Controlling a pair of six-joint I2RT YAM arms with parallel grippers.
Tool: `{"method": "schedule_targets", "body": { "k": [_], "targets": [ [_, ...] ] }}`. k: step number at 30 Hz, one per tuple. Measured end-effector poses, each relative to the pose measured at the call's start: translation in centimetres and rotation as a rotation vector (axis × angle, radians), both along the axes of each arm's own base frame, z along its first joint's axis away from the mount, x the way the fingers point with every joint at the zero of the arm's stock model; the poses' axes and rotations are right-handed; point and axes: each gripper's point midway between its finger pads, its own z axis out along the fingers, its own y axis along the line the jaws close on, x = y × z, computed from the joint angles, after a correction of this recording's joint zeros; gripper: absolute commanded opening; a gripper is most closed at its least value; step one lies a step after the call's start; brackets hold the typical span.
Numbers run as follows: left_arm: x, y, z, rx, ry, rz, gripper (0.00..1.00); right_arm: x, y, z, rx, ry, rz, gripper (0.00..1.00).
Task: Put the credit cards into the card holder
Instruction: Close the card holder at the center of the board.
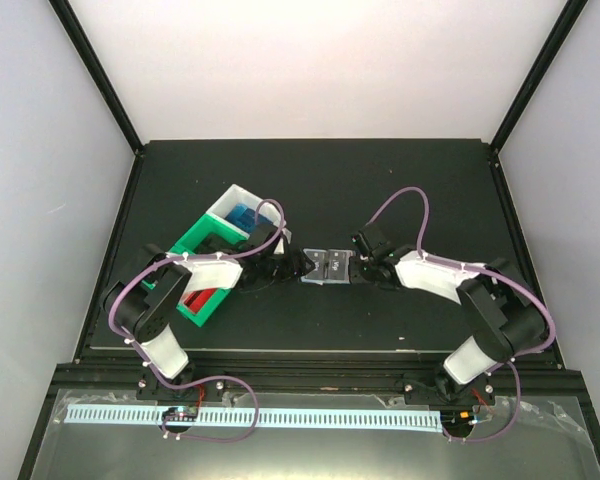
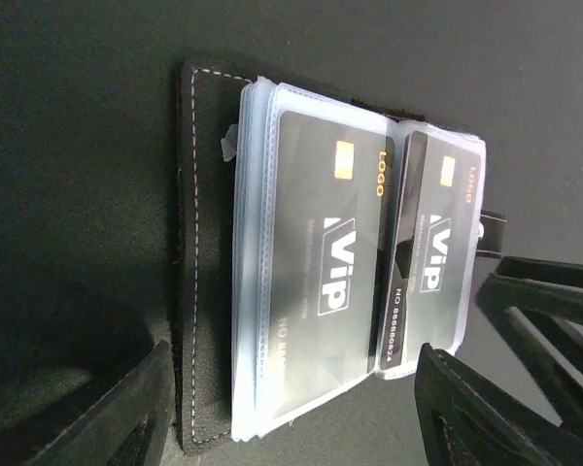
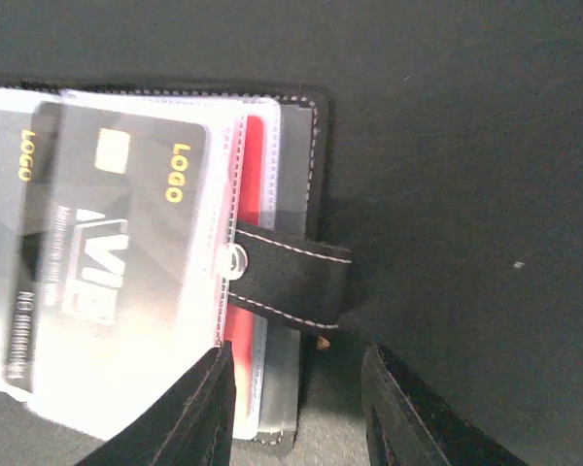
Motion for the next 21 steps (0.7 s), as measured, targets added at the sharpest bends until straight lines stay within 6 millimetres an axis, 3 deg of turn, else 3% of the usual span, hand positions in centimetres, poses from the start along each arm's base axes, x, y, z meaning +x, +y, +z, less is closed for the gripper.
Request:
{"method": "schedule_targets", "body": {
  "k": [7, 15, 21],
  "targets": [
    [0.1, 0.2, -0.1, 0.027, -0.001, -0.001, 0.69, 0.2, -0.5, 1.6, 0.006, -0.043, -0.038, 0.42],
    [1.0, 1.0, -0.6, 0.139, -0.013, -0.015, 0.55, 0.5, -0.6, -0.1, -0.068, -0.020, 0.019, 0.43],
    [1.8, 1.6, -1.2, 0.284, -0.037, -0.057, 0.45, 1.5, -1.3, 0.0, -0.130, -0.049, 0.010, 0.43]
  ]
}}
